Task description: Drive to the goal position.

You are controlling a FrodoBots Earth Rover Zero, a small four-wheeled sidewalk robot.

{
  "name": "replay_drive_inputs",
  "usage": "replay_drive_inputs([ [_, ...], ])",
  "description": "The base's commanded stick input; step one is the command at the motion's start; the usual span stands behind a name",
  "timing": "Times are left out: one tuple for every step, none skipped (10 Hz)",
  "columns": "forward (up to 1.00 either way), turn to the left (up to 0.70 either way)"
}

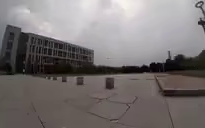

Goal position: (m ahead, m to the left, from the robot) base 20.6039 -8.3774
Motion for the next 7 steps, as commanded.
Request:
replay_drive_inputs([
  [0.7, -0.28],
  [0.7, -0.29],
  [0.7, -0.29],
  [0.7, -0.28],
  [0.7, -0.28],
  [0.7, -0.28],
  [0.7, -0.28],
])
